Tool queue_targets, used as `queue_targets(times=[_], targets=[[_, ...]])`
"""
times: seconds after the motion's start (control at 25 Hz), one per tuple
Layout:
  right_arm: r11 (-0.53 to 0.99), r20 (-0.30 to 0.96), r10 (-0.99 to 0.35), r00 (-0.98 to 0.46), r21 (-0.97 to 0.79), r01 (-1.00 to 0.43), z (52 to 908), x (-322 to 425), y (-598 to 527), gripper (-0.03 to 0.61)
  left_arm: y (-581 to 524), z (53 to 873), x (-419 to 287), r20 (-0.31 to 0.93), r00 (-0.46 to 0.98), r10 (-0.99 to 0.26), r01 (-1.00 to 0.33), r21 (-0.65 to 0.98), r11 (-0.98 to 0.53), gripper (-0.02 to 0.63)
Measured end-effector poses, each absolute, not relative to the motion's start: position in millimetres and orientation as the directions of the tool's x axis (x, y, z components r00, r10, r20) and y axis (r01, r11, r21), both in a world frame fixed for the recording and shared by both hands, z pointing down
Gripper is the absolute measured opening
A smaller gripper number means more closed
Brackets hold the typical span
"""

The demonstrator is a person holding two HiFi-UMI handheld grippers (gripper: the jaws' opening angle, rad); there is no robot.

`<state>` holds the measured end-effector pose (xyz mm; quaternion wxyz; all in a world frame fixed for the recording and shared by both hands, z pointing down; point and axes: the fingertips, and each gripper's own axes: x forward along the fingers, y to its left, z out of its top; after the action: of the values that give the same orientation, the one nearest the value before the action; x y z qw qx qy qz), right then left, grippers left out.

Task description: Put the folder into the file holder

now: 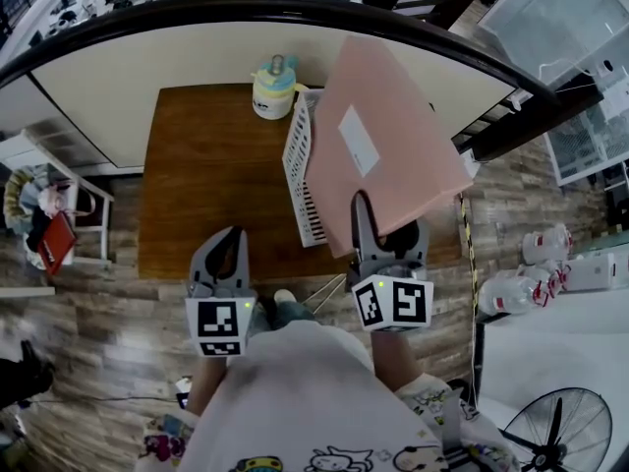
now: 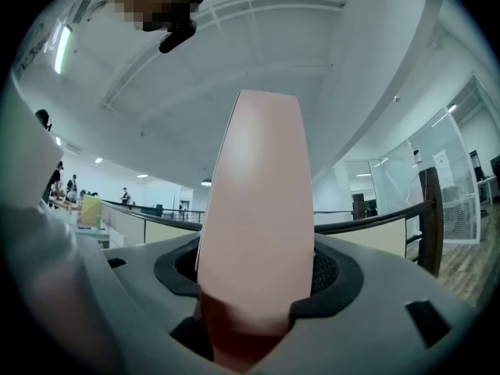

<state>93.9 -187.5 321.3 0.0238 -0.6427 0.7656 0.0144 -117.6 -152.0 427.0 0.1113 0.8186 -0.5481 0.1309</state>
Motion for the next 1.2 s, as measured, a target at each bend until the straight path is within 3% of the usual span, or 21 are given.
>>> queue_targets(times=[0.68,1.2], targets=[[0.141,-0.148,-0.979,-0.139,0.001,-0.990,343.8,80.9,-211.5,0.282,-157.1,443.5,-123.4,0.378,0.379,-0.845,-0.920,0.056,-0.388,0.014],[0.136,-0.133,-0.982,-0.135,0.004,-0.991,367.9,78.5,-211.9,0.282,-156.5,456.5,-119.1,0.412,0.395,-0.821,-0.912,0.067,-0.405,0.014]])
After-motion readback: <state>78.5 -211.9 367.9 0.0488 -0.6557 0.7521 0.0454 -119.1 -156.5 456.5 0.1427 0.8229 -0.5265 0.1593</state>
